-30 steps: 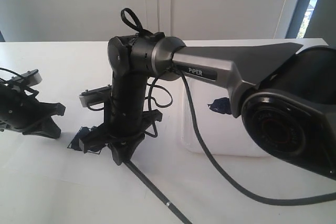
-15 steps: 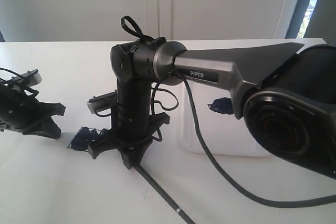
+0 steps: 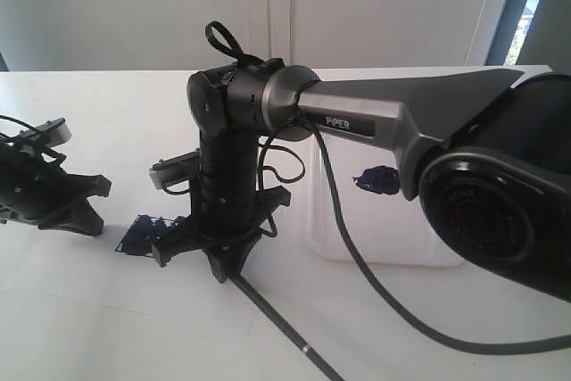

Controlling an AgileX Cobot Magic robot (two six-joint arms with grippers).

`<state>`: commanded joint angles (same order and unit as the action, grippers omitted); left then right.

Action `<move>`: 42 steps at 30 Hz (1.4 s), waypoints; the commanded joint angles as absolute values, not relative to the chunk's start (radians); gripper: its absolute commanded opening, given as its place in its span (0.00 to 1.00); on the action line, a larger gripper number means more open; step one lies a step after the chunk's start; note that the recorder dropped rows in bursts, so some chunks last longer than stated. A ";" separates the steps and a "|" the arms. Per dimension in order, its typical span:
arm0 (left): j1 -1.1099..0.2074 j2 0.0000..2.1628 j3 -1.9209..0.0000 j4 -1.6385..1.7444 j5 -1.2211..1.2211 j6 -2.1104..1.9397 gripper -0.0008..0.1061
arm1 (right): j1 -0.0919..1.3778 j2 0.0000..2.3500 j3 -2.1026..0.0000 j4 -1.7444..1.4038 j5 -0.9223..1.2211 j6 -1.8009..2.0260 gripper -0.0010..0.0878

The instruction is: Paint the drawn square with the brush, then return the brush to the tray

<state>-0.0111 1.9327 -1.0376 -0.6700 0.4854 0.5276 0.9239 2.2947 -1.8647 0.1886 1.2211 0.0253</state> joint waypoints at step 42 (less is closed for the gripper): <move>-0.011 1.933 -1.038 -0.676 0.489 0.528 0.01 | 0.928 2.355 -1.959 0.200 1.221 0.033 0.01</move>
<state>-0.0111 1.9327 -1.0376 -0.6756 0.4893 0.5276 0.9278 2.3547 -1.9594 0.2000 1.2211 0.0330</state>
